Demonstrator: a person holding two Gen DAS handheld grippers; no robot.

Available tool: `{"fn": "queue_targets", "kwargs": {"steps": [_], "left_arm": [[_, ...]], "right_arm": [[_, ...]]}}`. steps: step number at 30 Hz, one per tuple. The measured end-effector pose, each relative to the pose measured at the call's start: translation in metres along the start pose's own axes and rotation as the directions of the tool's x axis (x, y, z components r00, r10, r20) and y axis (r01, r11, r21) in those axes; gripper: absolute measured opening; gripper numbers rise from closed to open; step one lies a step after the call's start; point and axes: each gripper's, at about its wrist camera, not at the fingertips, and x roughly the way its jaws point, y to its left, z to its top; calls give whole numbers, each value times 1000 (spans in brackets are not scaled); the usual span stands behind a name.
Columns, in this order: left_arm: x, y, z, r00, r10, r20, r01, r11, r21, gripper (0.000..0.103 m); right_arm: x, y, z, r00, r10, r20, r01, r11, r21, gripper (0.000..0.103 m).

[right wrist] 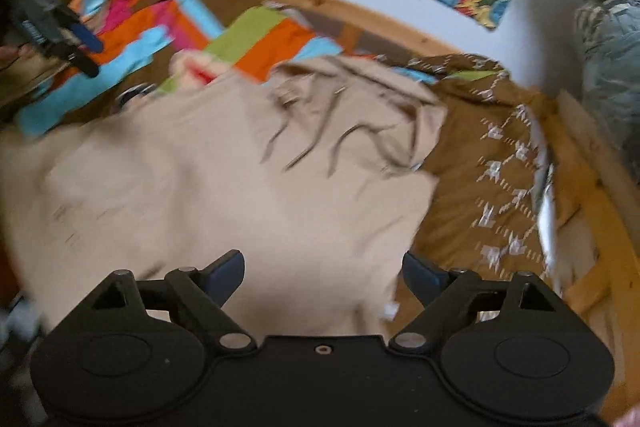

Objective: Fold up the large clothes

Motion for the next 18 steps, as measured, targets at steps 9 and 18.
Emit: {"fn": "queue_targets", "kwargs": {"steps": [9, 18], "left_arm": [[171, 30, 39, 986, -147, 82, 158, 975, -156, 66], [269, 34, 45, 958, -277, 79, 287, 937, -199, 29]], "right_arm": [[187, -89, 111, 993, 21, 114, -25, 999, 29, 62], [345, -126, 200, 998, 69, -6, -69, 997, -32, 46]]}}
